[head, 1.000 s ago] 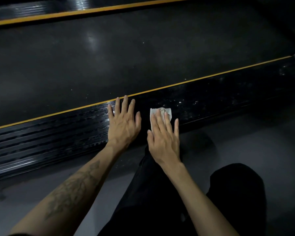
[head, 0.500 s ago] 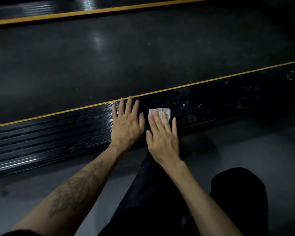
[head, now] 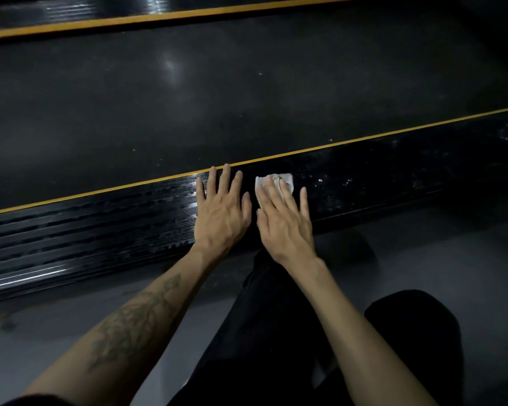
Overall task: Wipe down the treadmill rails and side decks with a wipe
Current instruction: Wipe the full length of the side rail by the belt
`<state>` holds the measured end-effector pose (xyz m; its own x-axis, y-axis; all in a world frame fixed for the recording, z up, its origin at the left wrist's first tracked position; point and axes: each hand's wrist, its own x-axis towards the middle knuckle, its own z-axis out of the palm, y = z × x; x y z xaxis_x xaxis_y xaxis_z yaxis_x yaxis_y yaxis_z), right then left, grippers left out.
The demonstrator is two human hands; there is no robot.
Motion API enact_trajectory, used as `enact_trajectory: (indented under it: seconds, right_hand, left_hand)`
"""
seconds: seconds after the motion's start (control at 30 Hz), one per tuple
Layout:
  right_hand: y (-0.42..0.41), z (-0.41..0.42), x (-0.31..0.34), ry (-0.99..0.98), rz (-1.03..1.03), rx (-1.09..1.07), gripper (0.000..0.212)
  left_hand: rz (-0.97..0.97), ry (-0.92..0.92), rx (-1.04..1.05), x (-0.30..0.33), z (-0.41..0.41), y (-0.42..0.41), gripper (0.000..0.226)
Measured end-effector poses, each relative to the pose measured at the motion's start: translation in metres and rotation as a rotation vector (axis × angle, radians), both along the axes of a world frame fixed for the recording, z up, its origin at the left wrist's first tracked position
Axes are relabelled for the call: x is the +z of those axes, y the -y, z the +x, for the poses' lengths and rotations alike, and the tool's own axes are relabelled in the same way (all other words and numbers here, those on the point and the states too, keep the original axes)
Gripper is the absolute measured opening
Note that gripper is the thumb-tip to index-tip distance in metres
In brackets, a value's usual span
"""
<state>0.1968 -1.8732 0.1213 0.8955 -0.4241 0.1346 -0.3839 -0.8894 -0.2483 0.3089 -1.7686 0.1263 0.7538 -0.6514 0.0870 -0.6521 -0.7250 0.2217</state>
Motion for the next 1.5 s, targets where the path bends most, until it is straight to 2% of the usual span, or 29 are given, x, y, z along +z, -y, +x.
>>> enact_trajectory:
  seconds: [0.17, 0.37, 0.57, 0.77, 0.97, 1.13, 1.3, 1.5]
  right_hand:
    - [-0.012, -0.011, -0.002, 0.021, -0.014, -0.14, 0.065]
    - [-0.002, 0.007, 0.002, -0.015, 0.004, -0.019, 0.064]
    - [-0.015, -0.005, 0.0, -0.02, 0.002, -0.16, 0.068]
    - [0.001, 0.011, 0.006, -0.066, -0.003, -0.016, 0.067]
    - [-0.007, 0.003, 0.008, -0.067, 0.009, -0.132, 0.07]
    - [0.004, 0.018, 0.013, -0.098, 0.033, 0.017, 0.069]
    - [0.014, 0.01, 0.014, -0.108, 0.022, -0.04, 0.069]
    - [0.021, 0.024, 0.018, -0.158, 0.017, 0.085, 0.063]
  left_hand:
    - [-0.001, 0.016, 0.005, 0.0, 0.0, 0.0, 0.064]
    - [-0.005, 0.011, 0.005, 0.0, 0.0, 0.002, 0.065]
    - [-0.014, 0.02, 0.018, -0.001, 0.0, 0.003, 0.062]
    - [-0.02, 0.019, 0.012, -0.002, 0.001, 0.003, 0.062]
    - [-0.013, 0.025, 0.019, -0.002, 0.001, 0.003, 0.061]
    - [-0.031, 0.016, 0.021, -0.001, 0.001, 0.004, 0.063]
    - [-0.05, 0.026, 0.02, -0.001, 0.0, 0.004, 0.062]
    - [-0.05, 0.02, 0.018, -0.001, -0.001, 0.004, 0.063]
